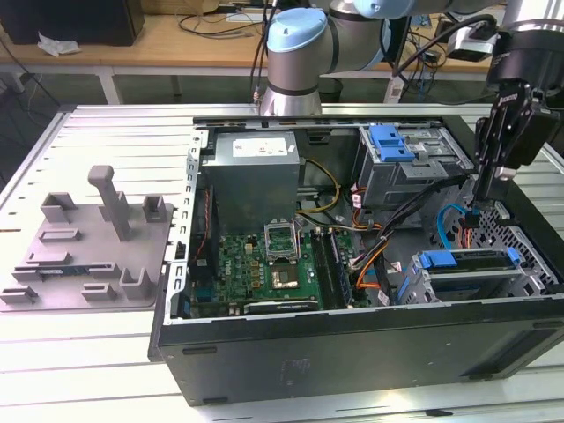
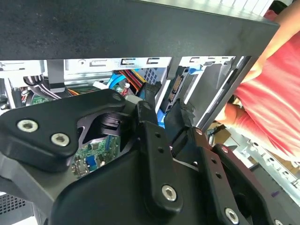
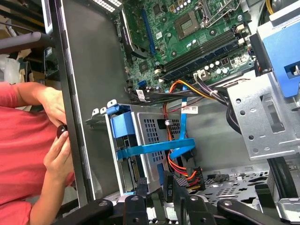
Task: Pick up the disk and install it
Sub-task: 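Insert the first disk wire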
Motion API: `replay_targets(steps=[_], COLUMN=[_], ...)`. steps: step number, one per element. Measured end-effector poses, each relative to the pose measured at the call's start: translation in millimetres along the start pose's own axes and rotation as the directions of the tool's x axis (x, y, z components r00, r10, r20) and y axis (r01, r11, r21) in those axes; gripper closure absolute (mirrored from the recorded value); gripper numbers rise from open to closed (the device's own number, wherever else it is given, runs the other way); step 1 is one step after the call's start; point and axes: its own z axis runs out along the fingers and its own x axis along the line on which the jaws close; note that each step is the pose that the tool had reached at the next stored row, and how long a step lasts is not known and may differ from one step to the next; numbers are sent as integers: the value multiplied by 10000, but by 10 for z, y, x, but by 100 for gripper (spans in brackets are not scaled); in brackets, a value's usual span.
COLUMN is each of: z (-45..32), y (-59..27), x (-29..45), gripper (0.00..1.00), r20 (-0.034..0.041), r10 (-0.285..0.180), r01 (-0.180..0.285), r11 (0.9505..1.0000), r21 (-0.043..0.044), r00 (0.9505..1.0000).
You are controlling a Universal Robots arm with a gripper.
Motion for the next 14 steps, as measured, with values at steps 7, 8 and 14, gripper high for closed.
replay_targets(steps=[7, 8, 14], z=[29, 32, 61], y=[-1, -1, -1], x=[-21, -24, -47], gripper=[73, 73, 73], r20=[0, 0, -5], r10=[0, 0, 2], r01=[0, 0, -2], r11=[10000, 10000, 10000], r21=[0, 0, 1], r00=[10000, 10000, 10000])
